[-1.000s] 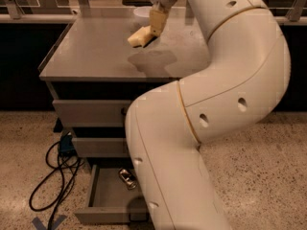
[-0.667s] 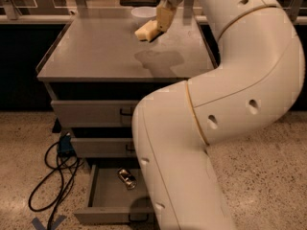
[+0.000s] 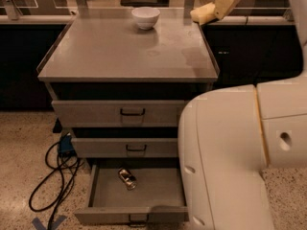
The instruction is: Place sponge into bottom drawer
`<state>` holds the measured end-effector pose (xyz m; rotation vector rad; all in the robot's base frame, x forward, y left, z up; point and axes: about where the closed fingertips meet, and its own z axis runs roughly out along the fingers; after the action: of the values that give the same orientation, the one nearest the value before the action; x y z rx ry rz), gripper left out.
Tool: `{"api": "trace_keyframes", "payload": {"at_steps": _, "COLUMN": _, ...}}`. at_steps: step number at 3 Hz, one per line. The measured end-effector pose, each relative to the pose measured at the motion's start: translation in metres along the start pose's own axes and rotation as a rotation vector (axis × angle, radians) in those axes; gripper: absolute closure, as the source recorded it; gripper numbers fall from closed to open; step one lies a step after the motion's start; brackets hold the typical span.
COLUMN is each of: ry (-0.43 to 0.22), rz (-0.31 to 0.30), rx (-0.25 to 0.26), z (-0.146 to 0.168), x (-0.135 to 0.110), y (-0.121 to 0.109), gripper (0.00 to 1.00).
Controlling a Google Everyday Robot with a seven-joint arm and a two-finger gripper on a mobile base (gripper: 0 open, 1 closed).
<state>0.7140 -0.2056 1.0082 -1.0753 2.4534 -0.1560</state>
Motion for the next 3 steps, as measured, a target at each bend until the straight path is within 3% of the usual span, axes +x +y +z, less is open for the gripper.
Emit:
{"api": "trace_keyframes", "payload": {"at_steps": 1, "ry": -0.017, "rz": 0.169, "rx": 0.056, "z": -0.035, "x": 0.067, "y": -0.036, "gripper": 1.00}}
{"api": "trace_keyframes", "payload": {"at_steps": 2, "ry": -0.034, "rz": 0.262, "rx": 0.106, "z": -0.059, "x": 0.112, "y": -0.056, "gripper": 1.00}}
{"api": "trace_keyframes", "payload": {"at_steps": 3, "ry": -0.032, "rz": 0.270, "rx": 0.099, "z": -0.056, "x": 0.116, "y": -0.055, "gripper": 1.00}}
